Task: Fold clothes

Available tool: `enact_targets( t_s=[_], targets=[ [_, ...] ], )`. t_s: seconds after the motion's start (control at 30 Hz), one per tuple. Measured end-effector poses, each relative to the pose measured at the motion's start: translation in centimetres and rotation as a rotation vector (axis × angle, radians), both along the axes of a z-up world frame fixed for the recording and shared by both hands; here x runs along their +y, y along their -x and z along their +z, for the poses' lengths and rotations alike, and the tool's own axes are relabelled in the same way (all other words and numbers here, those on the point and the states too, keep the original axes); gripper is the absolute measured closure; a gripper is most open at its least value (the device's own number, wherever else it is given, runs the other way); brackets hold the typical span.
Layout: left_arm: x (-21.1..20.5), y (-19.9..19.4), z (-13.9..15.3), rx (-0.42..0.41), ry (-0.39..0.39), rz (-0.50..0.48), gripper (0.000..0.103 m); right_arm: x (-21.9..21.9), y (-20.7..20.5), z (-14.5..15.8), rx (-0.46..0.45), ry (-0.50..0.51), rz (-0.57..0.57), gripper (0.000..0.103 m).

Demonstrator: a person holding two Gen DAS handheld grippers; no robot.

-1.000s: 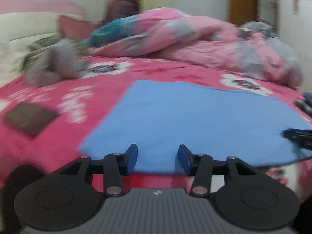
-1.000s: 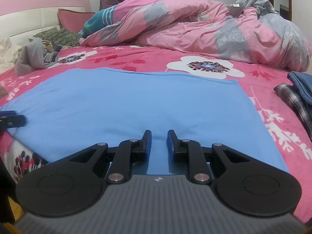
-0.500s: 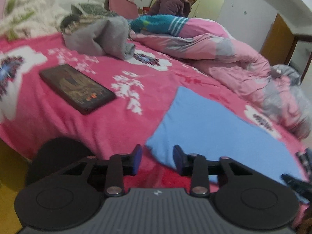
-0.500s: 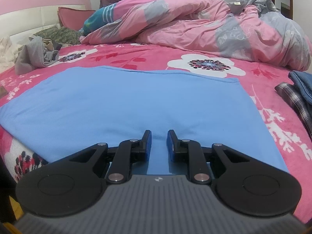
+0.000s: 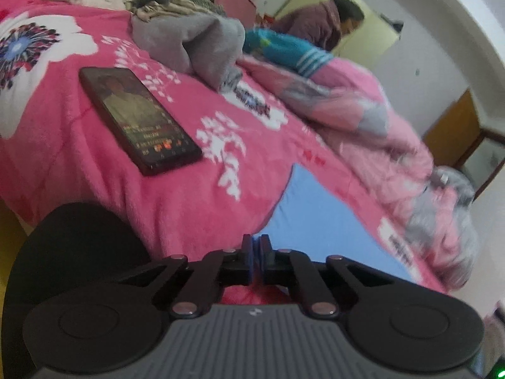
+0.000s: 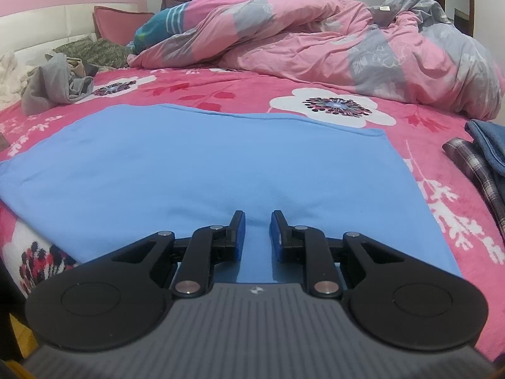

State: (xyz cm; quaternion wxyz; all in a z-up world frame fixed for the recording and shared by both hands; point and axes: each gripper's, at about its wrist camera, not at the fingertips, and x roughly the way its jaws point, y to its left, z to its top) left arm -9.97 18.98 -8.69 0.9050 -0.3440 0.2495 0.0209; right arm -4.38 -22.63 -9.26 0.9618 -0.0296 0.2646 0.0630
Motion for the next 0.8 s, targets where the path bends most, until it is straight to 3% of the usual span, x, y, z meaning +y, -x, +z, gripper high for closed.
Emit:
enact_targets(
  t_s=[0.23,0.5,0.8],
  targets=[
    [1.5,-0.3,-1.8,0.067,0.085,0.015,0.099,-0.1,-0.1,0.0,-0.001,0.002,0.002,0.086],
    [0.5,-0.7,-1.5,0.084,-0.028,-0.004,0.097,-0.2,0.0,-0.1,-0.006,-0.003,0.003,0.086],
    [0.4,0.8,0.6,0.056,-0.135,0.003,0.073,-0.5,0.1,-0.2,-0.014,-0.022,0.007,0.086]
  ],
)
